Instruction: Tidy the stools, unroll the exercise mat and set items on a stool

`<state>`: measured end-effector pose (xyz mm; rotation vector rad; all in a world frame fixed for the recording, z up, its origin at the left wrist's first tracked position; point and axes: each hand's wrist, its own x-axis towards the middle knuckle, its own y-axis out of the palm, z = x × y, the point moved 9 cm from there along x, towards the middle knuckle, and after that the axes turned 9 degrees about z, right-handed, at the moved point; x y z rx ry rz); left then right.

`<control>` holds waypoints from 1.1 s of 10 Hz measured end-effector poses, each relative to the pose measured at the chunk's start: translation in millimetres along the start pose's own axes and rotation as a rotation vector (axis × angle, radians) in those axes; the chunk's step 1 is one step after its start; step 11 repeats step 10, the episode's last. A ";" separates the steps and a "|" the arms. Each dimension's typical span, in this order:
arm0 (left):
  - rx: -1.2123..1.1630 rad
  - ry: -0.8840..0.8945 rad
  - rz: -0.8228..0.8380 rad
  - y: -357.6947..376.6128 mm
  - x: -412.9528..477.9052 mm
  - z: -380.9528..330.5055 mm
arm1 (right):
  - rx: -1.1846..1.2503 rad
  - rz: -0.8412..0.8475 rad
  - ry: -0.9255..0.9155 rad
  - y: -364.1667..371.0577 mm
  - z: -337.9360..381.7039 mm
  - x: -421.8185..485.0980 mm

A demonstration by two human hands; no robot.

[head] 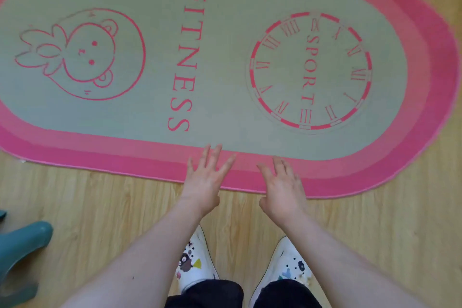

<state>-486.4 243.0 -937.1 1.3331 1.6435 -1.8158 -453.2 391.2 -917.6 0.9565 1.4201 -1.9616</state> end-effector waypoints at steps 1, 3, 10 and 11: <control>0.048 -0.065 0.061 50.4 35.6 32.1 | -0.076 0.039 -0.023 57.3 1.9 43.5; 0.038 -0.084 0.051 106.3 87.4 56.7 | -0.135 0.013 -0.097 121.4 17.8 108.3; -0.088 -0.081 0.044 59.5 88.0 71.0 | -0.199 0.080 -0.057 66.0 17.6 112.7; -0.088 -0.081 0.044 59.5 88.0 71.0 | -0.199 0.080 -0.057 66.0 17.6 112.7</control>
